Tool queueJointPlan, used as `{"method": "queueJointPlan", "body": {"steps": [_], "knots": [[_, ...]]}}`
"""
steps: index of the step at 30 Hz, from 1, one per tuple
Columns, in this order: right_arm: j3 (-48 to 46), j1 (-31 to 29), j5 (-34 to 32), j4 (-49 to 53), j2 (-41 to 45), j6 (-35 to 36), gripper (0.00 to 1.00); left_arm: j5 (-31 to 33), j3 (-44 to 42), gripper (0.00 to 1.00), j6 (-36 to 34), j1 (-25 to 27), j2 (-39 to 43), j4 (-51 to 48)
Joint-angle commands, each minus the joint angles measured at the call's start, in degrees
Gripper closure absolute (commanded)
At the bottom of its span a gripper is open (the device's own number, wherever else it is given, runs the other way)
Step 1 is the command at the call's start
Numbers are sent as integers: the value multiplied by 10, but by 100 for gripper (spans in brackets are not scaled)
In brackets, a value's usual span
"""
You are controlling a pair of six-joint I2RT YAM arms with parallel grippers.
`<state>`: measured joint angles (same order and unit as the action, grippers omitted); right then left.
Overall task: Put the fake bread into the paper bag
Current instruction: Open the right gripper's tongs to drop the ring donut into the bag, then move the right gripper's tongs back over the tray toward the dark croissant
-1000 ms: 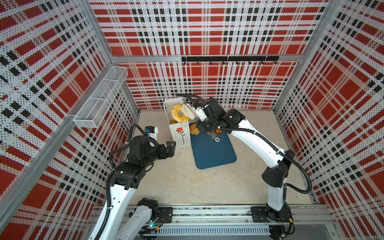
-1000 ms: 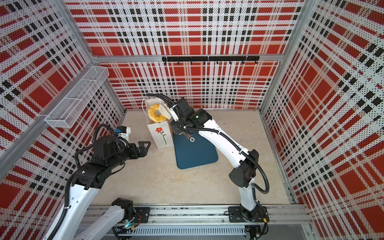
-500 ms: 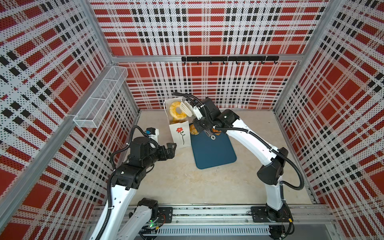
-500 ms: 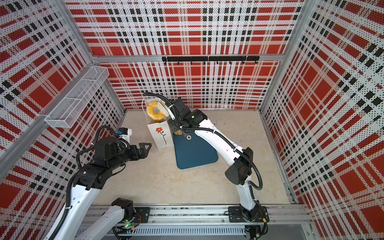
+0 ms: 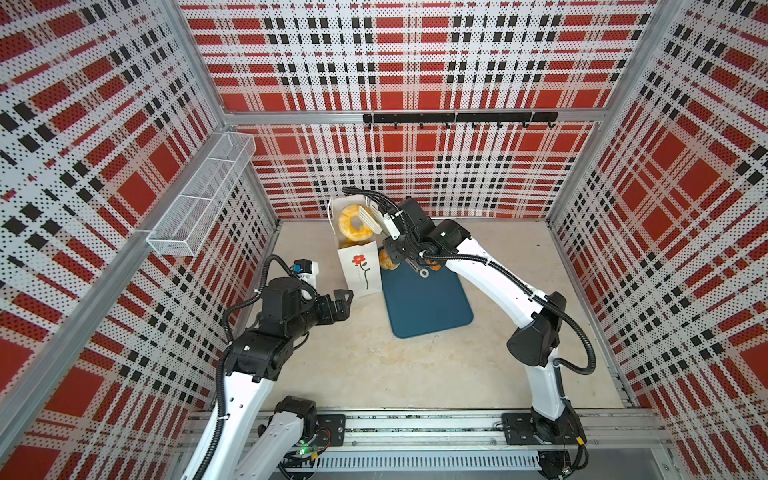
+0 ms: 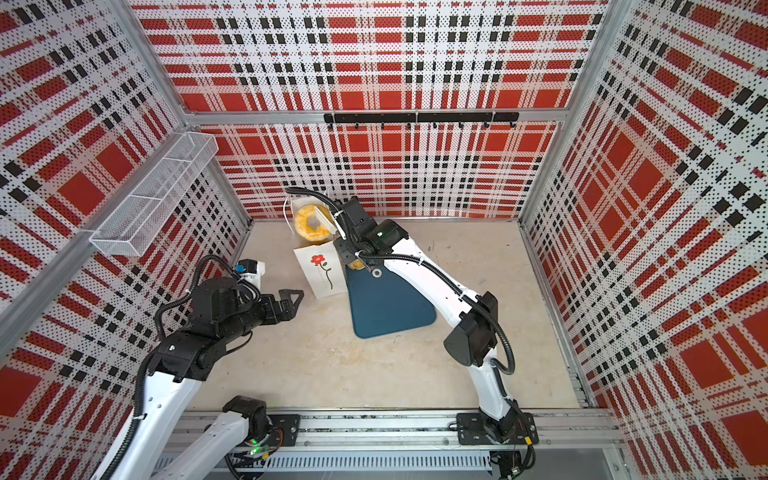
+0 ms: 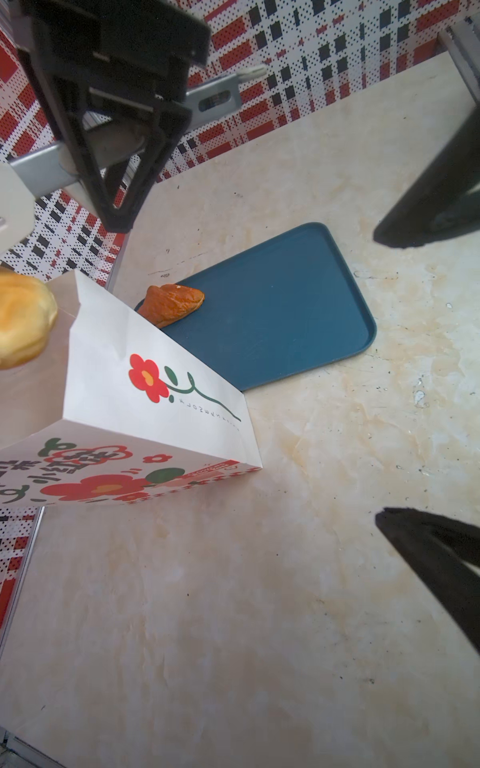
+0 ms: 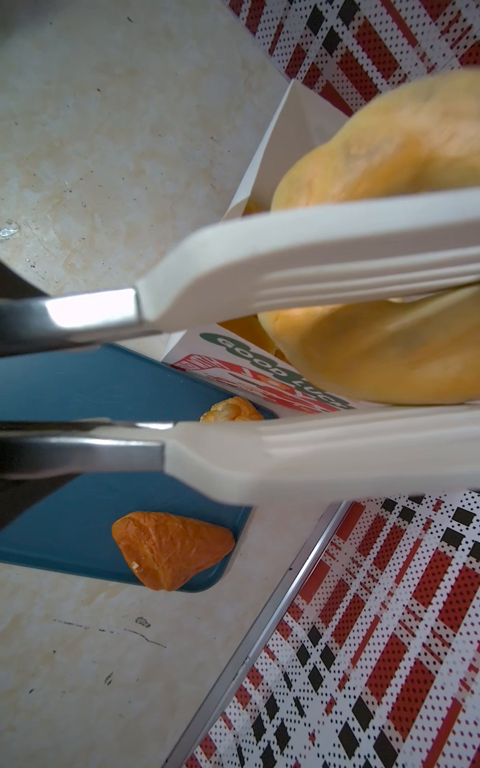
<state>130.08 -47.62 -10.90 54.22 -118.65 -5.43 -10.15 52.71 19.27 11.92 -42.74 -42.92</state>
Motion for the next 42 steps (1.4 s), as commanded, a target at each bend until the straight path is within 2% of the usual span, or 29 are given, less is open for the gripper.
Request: {"method": "queueJointPlan", "body": {"steps": [1, 4, 12, 26, 33, 38, 42], "knots": [[33, -5, -12, -34, -6, 7, 57, -3, -4, 1, 3, -4, 5, 6], [41, -5, -11, -27, -10, 8, 53, -4, -5, 1, 3, -6, 6, 6], [34, -8, -9, -14, 8, 14, 51, -3, -6, 1, 3, -6, 12, 5], [-126, -6, -37, -44, 121, 13, 48, 10, -39, 1, 29, 6, 46, 13], [-210, 4, -37, -70, 162, -3, 47, 52, -47, 1, 41, 51, 44, 15], [-263, 15, -37, -76, 185, -14, 48, 97, -49, 1, 50, 113, 33, 21], [-315, 31, -35, -83, 208, -23, 47, 115, -49, 1, 53, 138, 20, 26]]}}
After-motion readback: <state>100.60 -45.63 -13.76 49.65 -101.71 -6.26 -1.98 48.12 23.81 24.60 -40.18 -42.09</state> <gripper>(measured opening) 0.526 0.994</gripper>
